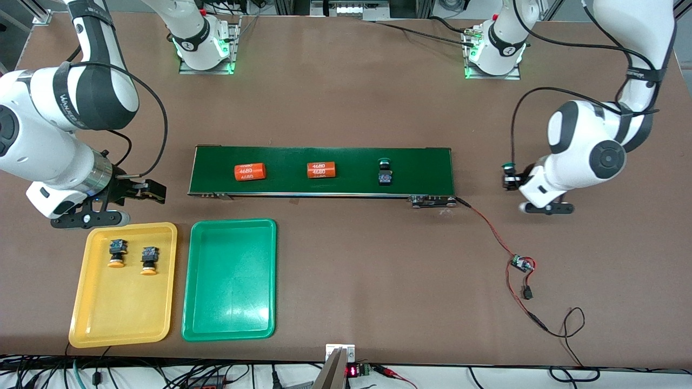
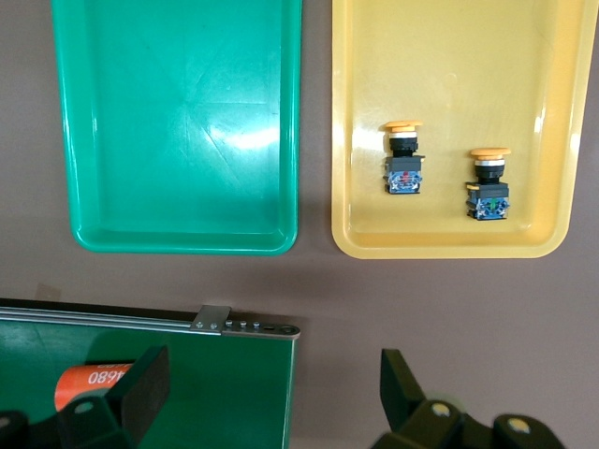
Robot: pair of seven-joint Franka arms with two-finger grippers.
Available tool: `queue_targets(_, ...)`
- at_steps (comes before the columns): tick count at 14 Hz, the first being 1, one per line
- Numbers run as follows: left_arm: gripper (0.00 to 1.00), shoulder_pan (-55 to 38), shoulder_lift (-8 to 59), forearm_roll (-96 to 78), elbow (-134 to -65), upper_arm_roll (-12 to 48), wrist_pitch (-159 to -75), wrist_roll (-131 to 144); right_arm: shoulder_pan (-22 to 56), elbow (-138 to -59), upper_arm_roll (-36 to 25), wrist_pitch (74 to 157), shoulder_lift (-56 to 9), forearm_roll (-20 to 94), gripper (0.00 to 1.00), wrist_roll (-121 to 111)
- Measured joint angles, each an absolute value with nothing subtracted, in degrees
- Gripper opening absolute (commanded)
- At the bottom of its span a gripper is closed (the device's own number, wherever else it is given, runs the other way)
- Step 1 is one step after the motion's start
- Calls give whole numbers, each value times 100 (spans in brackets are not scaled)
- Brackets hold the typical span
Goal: Sort buttons by color to trays
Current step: 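Carry the button to the belt and open the left gripper, then lift the left gripper away from the belt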
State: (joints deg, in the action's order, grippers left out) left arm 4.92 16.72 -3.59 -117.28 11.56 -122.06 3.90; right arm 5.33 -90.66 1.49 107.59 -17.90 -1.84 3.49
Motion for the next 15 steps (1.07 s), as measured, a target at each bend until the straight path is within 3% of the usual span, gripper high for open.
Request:
queue_targets(4, 27, 328, 1818, -1383, -11690, 1766, -12471, 416, 529, -9066, 145, 10713, -1741, -184, 100, 357)
queue_targets(8, 29, 110, 2180, -1760, -11693, 1957, -13057, 575, 530, -9066, 146, 10695, -1689, -184, 100, 357)
queue_targets(9, 45, 72, 2255, -1786, -11693, 2011, -13129, 652, 529, -9067, 145, 10694, -1689, -184, 100, 357)
queue_targets(10, 89, 55, 2299, -1793, -11693, 2068, -13154, 697, 529, -9067, 145, 10691, -1689, -184, 100, 358)
queue_targets(11, 100, 49, 2316, -1794, -11693, 2117, -13158, 773, 528, -9067, 145, 10689, -1689, -184, 100, 358)
queue_targets(15, 100, 48, 2256, -1794, -11652, 2151, -13137, 888, 527, -9073, 143, 10659, -1689, -184, 100, 360)
